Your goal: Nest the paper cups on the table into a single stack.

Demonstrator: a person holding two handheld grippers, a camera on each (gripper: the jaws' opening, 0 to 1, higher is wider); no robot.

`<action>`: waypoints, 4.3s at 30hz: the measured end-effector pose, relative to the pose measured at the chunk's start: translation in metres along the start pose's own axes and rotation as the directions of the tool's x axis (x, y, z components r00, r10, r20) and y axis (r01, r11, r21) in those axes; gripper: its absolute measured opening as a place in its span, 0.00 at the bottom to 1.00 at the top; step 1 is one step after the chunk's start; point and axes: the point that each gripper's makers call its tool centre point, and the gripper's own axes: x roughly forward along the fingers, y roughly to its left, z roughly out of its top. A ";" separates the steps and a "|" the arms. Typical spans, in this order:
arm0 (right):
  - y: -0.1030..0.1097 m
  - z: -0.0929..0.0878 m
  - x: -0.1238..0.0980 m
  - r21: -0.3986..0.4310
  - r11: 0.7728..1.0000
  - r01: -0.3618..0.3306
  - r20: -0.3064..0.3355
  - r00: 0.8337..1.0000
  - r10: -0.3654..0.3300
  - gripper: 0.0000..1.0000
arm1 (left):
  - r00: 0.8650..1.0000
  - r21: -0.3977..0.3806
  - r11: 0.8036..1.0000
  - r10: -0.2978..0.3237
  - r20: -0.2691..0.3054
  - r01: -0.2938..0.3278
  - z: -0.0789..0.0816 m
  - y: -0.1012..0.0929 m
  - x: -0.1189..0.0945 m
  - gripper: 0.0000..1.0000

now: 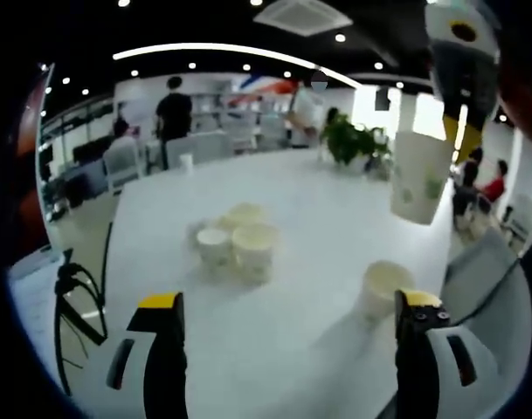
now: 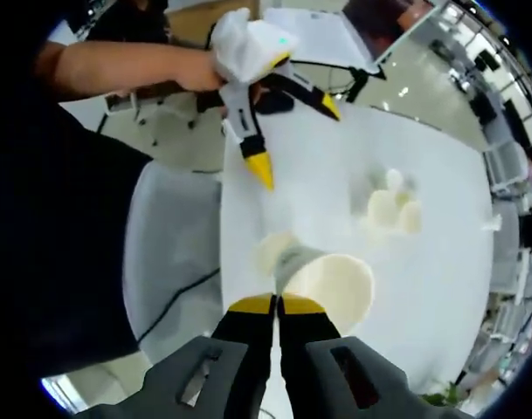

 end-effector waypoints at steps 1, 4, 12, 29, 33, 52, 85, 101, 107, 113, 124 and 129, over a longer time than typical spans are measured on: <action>0.000 0.000 0.001 0.000 1.000 0.001 -0.002 1.000 -0.001 0.00 | 1.000 0.000 1.000 0.000 0.001 0.000 0.000 -0.001 0.000 0.98; 0.001 -0.001 0.004 -0.001 1.000 -0.002 -0.006 1.000 0.002 0.00 | 1.000 -0.004 1.000 -0.001 0.003 0.001 0.000 0.000 0.000 0.98; 0.001 0.001 0.010 0.002 1.000 -0.006 -0.008 1.000 0.006 0.00 | 1.000 -0.013 1.000 0.000 0.002 0.000 0.000 0.002 0.001 0.98; 0.010 0.002 0.036 0.025 1.000 -0.010 -0.012 1.000 0.010 0.00 | 1.000 -0.027 1.000 0.000 0.006 0.000 -0.002 0.004 0.001 0.98; 0.010 0.002 0.039 0.034 0.999 -0.005 -0.015 1.000 0.006 0.00 | 1.000 -0.027 1.000 0.002 0.004 -0.002 -0.003 0.005 0.001 0.98; 0.013 0.001 0.062 0.056 0.998 -0.002 -0.025 1.000 0.003 0.00 | 1.000 -0.055 0.998 0.002 0.013 -0.002 -0.007 0.001 -0.003 0.98; -0.002 -0.008 0.118 0.081 0.997 0.008 -0.042 0.999 -0.005 0.00 | 1.000 -0.071 0.997 0.022 -0.003 -0.022 -0.017 0.007 -0.005 0.98; -0.012 -0.015 0.145 0.094 0.995 0.010 -0.049 0.999 -0.006 0.00 | 1.000 -0.077 0.997 0.024 -0.005 -0.024 -0.019 0.007 -0.005 0.98; -0.011 -0.017 0.149 0.104 0.995 -0.002 -0.049 0.999 0.007 0.00 | 1.000 -0.078 0.997 0.025 -0.007 -0.025 -0.019 0.006 -0.006 0.98; -0.014 -0.016 0.152 0.104 0.995 0.002 -0.037 0.999 0.002 0.00 | 1.000 -0.078 0.997 0.025 -0.008 -0.025 -0.019 0.006 -0.005 0.98; -0.013 -0.017 0.152 0.126 0.992 -0.016 -0.007 1.000 0.017 0.00 | 1.000 -0.078 0.997 0.022 -0.009 -0.023 -0.018 0.006 -0.003 0.98; -0.015 -0.017 0.150 0.130 0.991 -0.026 0.014 1.000 0.025 0.04 | 1.000 -0.077 0.997 0.019 -0.013 -0.020 -0.017 0.004 -0.003 0.98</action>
